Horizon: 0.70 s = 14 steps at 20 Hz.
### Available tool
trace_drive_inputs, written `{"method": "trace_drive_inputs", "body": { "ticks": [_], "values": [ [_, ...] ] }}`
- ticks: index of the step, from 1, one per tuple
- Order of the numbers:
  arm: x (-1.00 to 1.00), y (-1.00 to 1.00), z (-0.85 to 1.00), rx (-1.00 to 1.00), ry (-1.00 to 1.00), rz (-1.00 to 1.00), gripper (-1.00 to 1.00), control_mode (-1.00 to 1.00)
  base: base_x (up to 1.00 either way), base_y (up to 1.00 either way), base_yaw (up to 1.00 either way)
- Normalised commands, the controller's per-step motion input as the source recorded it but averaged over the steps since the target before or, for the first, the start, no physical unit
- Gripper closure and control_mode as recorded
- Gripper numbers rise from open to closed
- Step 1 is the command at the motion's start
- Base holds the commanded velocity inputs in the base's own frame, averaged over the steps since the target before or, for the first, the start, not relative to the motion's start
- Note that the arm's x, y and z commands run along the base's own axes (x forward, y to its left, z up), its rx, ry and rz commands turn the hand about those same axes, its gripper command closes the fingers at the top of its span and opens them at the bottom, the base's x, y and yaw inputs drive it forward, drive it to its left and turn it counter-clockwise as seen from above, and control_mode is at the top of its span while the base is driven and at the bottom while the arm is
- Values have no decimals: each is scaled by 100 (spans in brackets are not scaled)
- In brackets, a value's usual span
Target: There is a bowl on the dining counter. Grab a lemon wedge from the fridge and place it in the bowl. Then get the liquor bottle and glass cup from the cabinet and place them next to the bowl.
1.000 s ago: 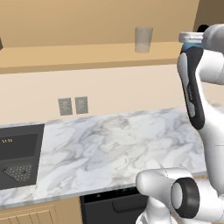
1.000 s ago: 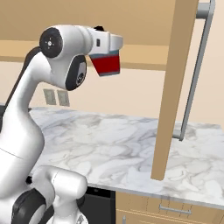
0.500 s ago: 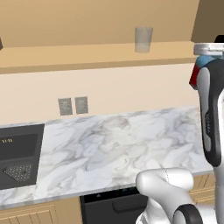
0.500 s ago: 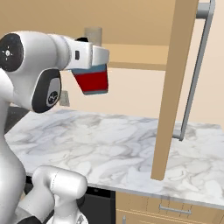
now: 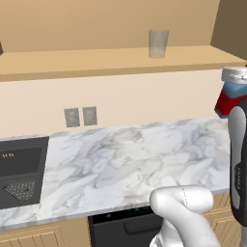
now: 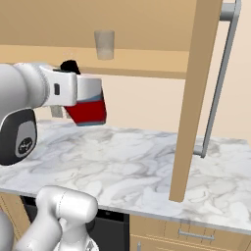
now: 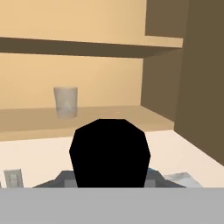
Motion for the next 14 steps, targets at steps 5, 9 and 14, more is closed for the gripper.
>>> {"method": "trace_drive_inputs", "body": {
  "ticks": [5,9,14],
  "values": [
    [-37,27,0,0,0,0,100,-100,0,0,0],
    [-47,28,-2,0,0,0,100,100,-19,10,0],
    [0,0,0,0,0,0,100,100,-78,47,-18]
  ]
}}
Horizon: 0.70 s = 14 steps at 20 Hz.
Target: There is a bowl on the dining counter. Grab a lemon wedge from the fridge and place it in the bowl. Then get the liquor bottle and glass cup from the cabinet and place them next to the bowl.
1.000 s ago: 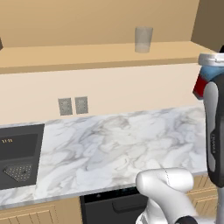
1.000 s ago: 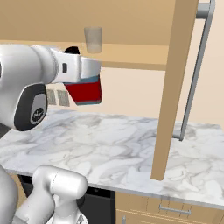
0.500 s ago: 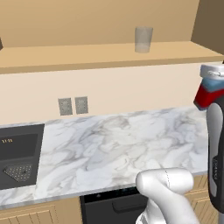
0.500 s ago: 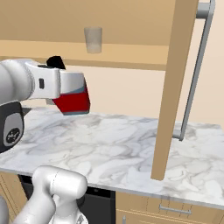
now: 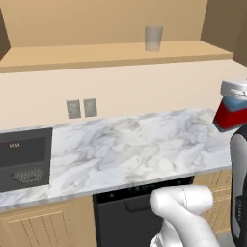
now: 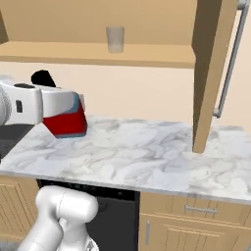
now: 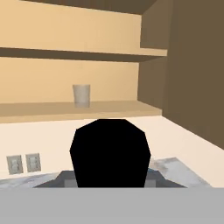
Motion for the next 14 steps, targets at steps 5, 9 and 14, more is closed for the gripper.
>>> {"method": "trace_drive_inputs", "body": {
  "ticks": [5,9,14],
  "values": [
    [0,0,0,0,0,0,100,100,-79,55,-46],
    [0,0,0,0,0,0,100,100,-59,24,-72],
    [0,0,0,0,0,0,100,100,-34,2,-89]
  ]
}}
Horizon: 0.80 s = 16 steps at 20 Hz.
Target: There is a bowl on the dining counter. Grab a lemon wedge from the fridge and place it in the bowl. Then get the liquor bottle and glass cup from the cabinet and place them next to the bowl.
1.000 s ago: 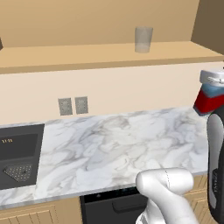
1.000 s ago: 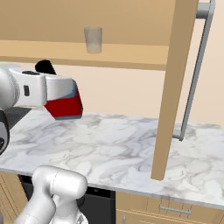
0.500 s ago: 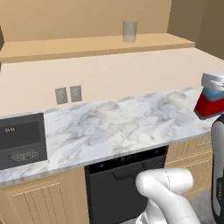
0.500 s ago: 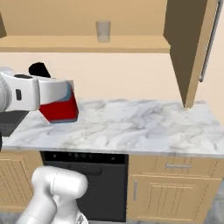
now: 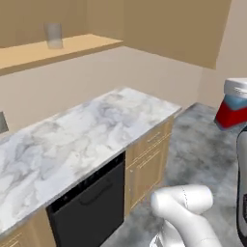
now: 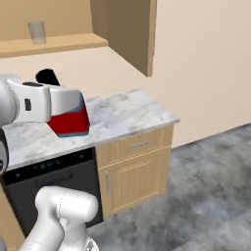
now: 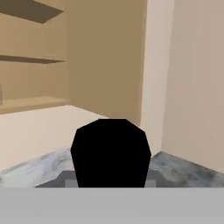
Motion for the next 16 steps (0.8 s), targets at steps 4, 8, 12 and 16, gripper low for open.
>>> {"method": "trace_drive_inputs", "body": {
  "ticks": [4,8,12,16],
  "values": [
    [0,0,0,0,0,0,100,100,-12,-1,-91],
    [0,0,0,0,0,0,100,100,14,-25,-79],
    [0,0,0,0,0,0,100,100,41,-37,-67],
    [0,0,0,0,0,0,100,100,80,-26,-54]
  ]
}}
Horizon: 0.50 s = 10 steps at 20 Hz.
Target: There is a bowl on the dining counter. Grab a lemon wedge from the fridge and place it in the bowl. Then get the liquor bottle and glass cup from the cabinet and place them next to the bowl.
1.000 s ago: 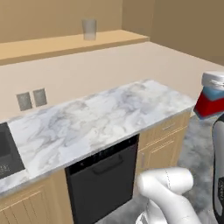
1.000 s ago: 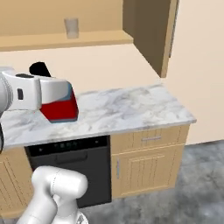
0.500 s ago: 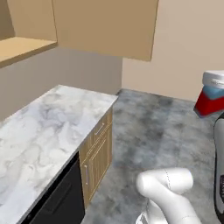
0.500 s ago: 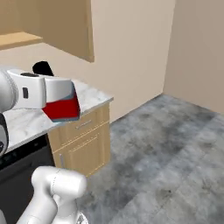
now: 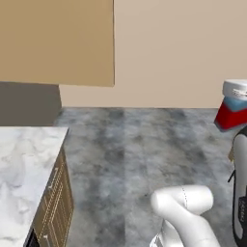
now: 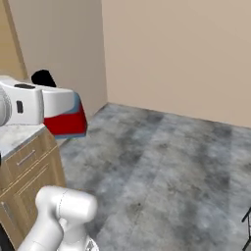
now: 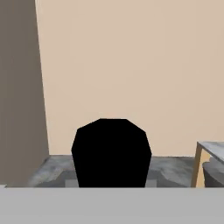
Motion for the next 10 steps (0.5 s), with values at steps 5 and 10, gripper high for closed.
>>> {"method": "trace_drive_inputs", "body": {
  "ticks": [5,10],
  "values": [
    [0,0,0,0,0,0,100,100,100,-22,-39],
    [0,0,0,0,0,0,100,100,100,-28,-25]
  ]
}}
